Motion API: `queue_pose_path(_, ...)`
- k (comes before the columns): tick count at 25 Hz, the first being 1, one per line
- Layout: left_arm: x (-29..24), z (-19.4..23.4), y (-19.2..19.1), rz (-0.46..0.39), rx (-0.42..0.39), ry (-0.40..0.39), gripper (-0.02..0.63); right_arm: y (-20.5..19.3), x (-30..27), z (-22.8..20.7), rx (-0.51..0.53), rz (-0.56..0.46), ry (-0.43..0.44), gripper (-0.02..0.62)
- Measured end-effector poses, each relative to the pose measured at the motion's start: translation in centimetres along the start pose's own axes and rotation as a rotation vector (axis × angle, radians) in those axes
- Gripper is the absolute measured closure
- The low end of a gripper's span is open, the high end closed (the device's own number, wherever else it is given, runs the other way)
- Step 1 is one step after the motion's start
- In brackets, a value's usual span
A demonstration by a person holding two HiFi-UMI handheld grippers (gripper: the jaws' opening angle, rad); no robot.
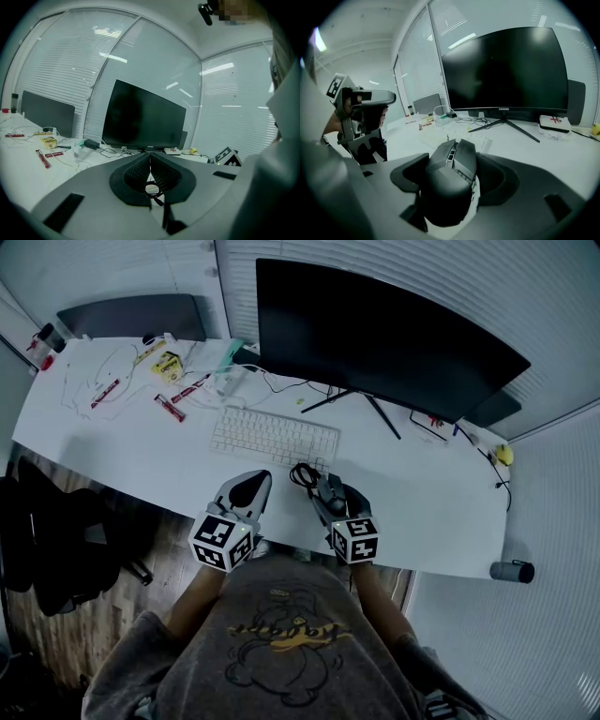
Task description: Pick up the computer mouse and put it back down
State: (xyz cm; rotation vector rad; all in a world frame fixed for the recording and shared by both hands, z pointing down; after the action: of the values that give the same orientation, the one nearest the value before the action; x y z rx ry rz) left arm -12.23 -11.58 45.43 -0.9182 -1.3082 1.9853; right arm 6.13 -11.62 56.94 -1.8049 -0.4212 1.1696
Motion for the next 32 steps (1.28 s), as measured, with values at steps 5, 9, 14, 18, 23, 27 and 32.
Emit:
queue_pose_path(5, -0.6, -0.3, 0.0, 0.001, 0.002, -0.021, 0.588, 2.4, 2.3, -0.1, -0.008, -0.075, -0.013, 0.282)
queue_pose_path(9, -1.2, -0.8, 0.1, 0.003, 0.002, -0.043, 0.588, 3.7, 4.3, -0.5, -0.021, -0.124, -0.034, 0.284)
queue_pose_path(14, -2.1, -1.5, 0.2, 0.009, -0.003, -0.078, 0.588, 5.0, 6.9, -1.0, -0.05, -0.182, -0.07, 0.284)
queue_pose_path(18, -2.9, -2.1, 0.2, 0.014, -0.005, -0.109, 0.588, 5.7, 9.1, -1.7, -0.063, -0.223, -0.116, 0.284)
queue_pose_path(23, -3.9, -2.9, 0.3, 0.023, -0.011, -0.149, 0.588, 6.1, 11.8, -2.6, -0.077, -0.267, -0.186, 0.284)
queue_pose_path(27, -4.7, -3.7, 0.3, 0.031, -0.014, -0.182, 0.588, 6.7, 14.0, -3.2, -0.084, -0.307, -0.231, 0.284)
queue_pose_path(32, -5.6, -4.7, 0.3, 0.045, -0.022, -0.219, 0.588, 7.7, 16.6, -3.6, -0.071, -0.346, -0.273, 0.284)
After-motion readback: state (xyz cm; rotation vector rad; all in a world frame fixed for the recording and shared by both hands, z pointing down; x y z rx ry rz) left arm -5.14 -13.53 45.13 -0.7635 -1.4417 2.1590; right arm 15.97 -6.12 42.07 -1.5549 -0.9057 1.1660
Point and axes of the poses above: the fingertips, and each gripper's own axes: x backward along the fingers, z to its left, y out of its top, the point moved 4 cm from there along x, backward along the fingers, and after that the axes turned 3 degrees about x, right-handed, at the moved point
